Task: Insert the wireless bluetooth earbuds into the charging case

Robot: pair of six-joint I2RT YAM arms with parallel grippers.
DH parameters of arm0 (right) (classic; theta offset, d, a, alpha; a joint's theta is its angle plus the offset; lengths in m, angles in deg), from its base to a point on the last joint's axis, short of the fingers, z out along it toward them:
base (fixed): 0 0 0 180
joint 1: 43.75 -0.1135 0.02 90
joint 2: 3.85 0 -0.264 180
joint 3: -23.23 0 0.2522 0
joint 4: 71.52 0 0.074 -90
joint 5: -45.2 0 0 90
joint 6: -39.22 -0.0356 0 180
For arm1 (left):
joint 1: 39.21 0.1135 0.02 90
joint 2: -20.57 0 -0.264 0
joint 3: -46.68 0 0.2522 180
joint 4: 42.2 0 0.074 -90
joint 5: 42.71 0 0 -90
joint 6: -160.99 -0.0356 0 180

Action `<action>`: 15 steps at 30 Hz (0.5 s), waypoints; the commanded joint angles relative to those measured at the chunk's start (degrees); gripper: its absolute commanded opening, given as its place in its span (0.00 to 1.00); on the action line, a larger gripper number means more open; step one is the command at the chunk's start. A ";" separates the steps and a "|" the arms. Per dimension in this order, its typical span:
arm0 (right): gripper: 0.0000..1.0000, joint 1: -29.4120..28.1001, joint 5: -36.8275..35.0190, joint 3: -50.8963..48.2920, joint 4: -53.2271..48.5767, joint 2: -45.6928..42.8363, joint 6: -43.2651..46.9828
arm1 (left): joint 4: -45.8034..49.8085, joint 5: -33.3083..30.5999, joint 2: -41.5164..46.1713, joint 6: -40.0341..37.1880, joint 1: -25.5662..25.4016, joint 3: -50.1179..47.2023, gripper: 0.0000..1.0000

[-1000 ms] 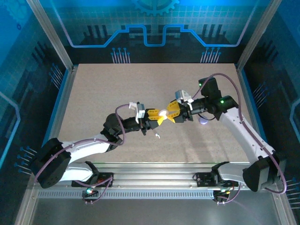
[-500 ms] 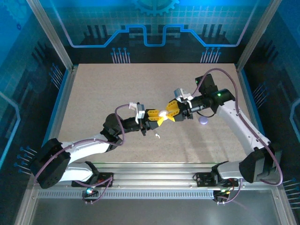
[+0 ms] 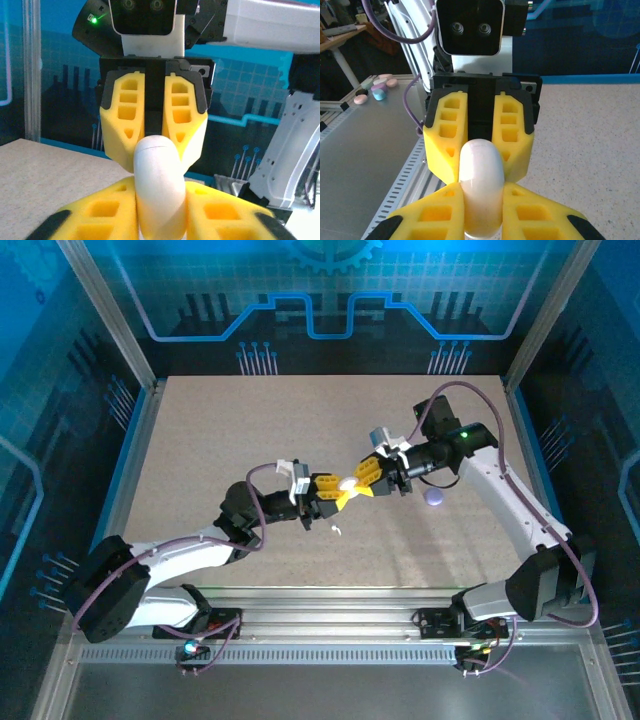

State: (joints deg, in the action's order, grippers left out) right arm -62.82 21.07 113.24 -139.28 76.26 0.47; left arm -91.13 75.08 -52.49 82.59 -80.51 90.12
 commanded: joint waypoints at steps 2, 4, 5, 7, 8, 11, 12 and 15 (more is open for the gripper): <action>0.05 0.00 -6.06 0.62 1.31 -3.87 -2.62 | 7.34 -1.78 3.42 -5.32 0.34 0.77 0.49; 0.05 -0.31 -11.24 -0.11 3.44 -5.53 -4.91 | 13.99 -2.40 5.38 -8.58 0.34 1.55 0.63; 0.05 -0.64 -14.02 -0.37 3.69 -6.35 -5.13 | 18.12 -2.62 6.66 -10.80 0.28 2.06 0.65; 0.04 -1.68 -19.45 -0.77 3.86 -7.81 -5.25 | 26.08 -3.28 9.13 -14.94 0.26 2.84 0.70; 0.04 -2.37 -21.82 -0.87 3.70 -8.45 -5.04 | 30.40 -3.82 10.26 -17.60 0.26 3.46 0.71; 0.04 -4.77 -26.62 -1.34 3.72 -10.04 -4.43 | 43.64 -4.27 12.84 -25.92 0.27 6.37 0.71; 0.04 -5.63 -28.11 -1.50 3.77 -10.43 -4.16 | 47.42 -4.63 13.26 -28.18 0.33 7.37 0.71; 0.04 -8.64 -31.40 -1.63 3.55 -10.77 -3.21 | 52.49 -5.05 14.24 -32.23 0.32 8.55 0.71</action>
State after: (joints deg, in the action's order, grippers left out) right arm -69.12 -4.24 112.52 -135.78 66.19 -3.34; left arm -50.59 71.32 -39.59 59.27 -80.40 96.50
